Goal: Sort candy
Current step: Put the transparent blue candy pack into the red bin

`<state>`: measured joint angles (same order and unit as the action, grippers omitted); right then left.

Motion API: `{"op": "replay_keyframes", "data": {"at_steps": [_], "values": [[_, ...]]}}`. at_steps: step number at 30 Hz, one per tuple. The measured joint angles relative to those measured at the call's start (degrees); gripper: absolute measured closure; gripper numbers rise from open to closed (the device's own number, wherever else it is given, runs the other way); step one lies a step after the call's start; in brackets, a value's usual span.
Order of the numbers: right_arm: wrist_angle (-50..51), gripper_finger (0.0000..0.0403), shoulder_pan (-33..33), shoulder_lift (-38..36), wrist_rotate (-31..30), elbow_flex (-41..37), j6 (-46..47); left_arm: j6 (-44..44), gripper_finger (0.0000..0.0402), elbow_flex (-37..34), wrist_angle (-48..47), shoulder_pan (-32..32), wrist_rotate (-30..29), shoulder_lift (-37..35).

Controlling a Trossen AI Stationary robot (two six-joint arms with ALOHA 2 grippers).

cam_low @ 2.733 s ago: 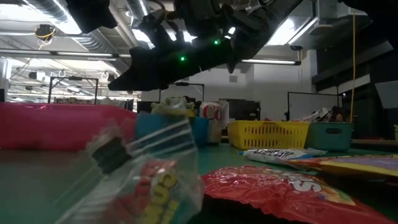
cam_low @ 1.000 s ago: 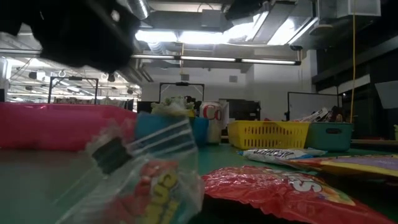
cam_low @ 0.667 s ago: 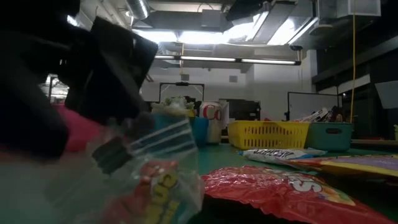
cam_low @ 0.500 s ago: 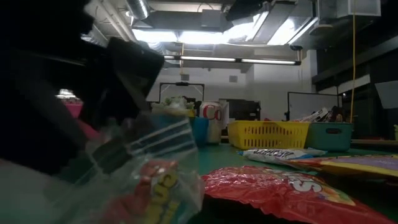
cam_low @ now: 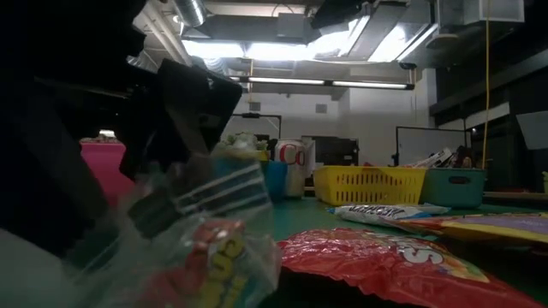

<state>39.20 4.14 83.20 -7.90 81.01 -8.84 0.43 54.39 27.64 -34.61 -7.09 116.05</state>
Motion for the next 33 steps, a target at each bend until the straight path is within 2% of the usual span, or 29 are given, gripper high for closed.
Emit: {"op": "replay_keyframes", "data": {"at_steps": [16,33], "values": [[1.8,0.0249,0.0,0.0,0.0,0.0,0.0,-0.2,0.0241,0.0,-0.2,2.5,6.7,0.0],[4.4,0.0249,0.0,0.0,0.0,0.0,0.0,0.4,0.0241,0.8,3.3,1.8,8.1,0.0]]}}
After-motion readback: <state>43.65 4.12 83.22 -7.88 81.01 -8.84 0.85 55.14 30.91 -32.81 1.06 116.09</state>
